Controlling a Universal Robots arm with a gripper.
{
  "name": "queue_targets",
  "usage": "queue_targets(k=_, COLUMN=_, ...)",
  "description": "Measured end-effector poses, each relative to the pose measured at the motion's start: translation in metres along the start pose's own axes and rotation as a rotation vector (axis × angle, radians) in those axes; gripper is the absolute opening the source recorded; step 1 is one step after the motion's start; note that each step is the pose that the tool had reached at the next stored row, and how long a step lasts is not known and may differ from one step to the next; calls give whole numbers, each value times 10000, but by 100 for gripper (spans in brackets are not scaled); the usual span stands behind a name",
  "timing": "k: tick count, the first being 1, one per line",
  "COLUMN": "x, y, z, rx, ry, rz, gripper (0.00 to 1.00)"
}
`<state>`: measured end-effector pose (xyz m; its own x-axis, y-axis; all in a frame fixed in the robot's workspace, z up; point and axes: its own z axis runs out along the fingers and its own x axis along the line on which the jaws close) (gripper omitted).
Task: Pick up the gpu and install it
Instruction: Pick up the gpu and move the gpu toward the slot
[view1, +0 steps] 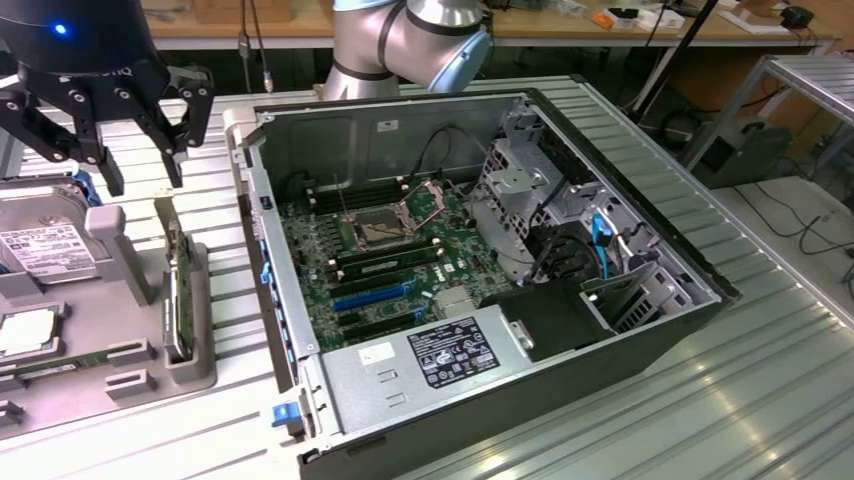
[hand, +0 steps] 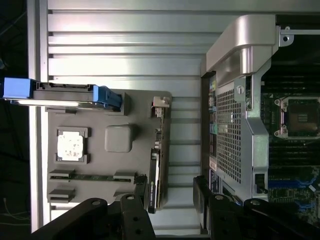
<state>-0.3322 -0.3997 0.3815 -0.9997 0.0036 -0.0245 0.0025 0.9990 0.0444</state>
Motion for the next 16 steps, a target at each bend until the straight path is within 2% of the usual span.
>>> queue_targets(k=16, x=0, y=0, z=22, rx=-1, ry=0, rz=0, gripper=50)
